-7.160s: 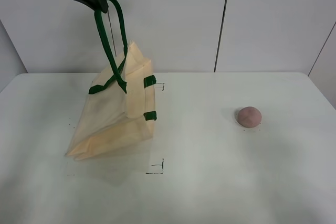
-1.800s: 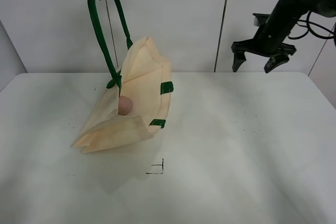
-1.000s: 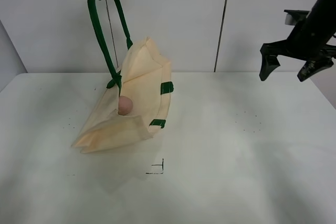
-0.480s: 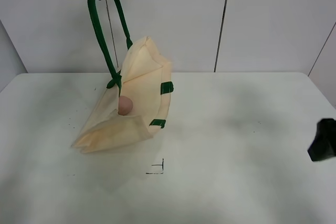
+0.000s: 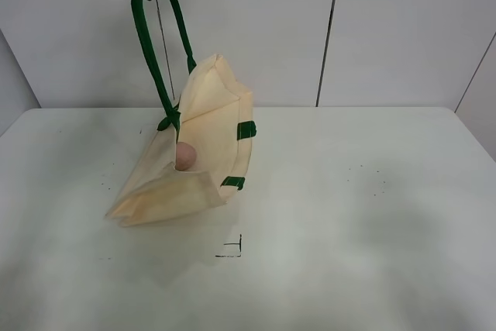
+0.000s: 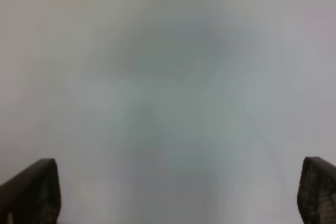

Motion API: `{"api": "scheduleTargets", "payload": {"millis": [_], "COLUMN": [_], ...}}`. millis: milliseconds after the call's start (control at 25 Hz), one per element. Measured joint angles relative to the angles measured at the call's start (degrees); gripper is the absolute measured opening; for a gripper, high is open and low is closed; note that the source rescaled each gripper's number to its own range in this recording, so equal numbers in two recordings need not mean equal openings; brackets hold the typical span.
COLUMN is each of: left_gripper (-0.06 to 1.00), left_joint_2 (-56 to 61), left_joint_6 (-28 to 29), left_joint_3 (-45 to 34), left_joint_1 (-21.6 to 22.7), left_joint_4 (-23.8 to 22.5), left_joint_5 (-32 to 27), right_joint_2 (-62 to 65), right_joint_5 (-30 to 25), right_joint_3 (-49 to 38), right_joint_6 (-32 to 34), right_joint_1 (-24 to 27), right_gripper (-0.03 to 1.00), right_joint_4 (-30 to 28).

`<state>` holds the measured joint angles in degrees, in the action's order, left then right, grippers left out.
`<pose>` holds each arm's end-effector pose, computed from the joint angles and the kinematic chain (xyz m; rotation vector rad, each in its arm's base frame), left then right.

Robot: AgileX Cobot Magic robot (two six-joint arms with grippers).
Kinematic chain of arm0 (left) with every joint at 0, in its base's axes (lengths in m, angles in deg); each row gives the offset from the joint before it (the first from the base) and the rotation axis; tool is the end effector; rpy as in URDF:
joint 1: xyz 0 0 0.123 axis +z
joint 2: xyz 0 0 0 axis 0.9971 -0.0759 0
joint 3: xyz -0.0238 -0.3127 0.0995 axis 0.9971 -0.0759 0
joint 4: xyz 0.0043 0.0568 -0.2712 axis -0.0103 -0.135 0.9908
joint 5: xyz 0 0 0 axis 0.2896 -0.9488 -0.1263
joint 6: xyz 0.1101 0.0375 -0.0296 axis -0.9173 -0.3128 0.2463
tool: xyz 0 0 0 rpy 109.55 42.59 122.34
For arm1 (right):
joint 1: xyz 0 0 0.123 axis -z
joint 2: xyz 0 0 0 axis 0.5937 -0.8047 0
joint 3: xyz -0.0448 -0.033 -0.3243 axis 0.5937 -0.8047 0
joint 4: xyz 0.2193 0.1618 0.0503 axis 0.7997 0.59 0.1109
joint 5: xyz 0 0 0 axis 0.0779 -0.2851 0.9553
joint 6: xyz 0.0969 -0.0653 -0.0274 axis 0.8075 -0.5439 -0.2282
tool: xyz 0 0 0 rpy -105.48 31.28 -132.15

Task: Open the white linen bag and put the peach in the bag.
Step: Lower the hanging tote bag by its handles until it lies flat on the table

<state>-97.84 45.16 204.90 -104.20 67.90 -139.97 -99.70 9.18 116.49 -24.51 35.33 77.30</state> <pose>0.4486 -0.1487 0.4733 0.2343 2.3064 -0.2054 0.0275 0.0068 0.2820 -0.0869 2.2700 0.0507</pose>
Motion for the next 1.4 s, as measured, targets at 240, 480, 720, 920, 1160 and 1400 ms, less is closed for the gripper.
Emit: {"api": "scheduleTargets", "payload": {"millis": [240,480,720,920,1160,1400], "left_gripper": [0.0,0.0,0.0,0.0,0.0,0.53], "left_joint_2": [0.0,0.0,0.0,0.0,0.0,0.0], "left_joint_6": [0.0,0.0,0.0,0.0,0.0,0.0], "left_joint_3": [0.0,-0.12,-7.2,-20.24,-38.04,-44.09], "left_joint_1": [0.0,0.0,0.0,0.0,0.0,0.0], "left_joint_4": [0.01,0.06,0.95,1.58,5.71,5.88], "left_joint_5": [0.0,0.0,0.67,10.53,26.57,32.99], "right_joint_2": [10.19,12.91,12.91,12.91,12.91,12.91], "right_joint_5": [3.6,4.35,4.35,4.35,4.35,4.35], "right_joint_3": [-2.09,-2.38,-2.38,-2.38,-2.38,-2.38], "right_joint_6": [1.49,2.83,2.83,2.83,2.83,2.83], "right_joint_1": [0.0,0.0,0.0,0.0,0.0,0.0], "right_gripper": [1.0,1.0,1.0,1.0,1.0,1.0], "right_joint_4": [-0.46,-1.52,-1.7,-1.7,-1.7,-1.7]}}
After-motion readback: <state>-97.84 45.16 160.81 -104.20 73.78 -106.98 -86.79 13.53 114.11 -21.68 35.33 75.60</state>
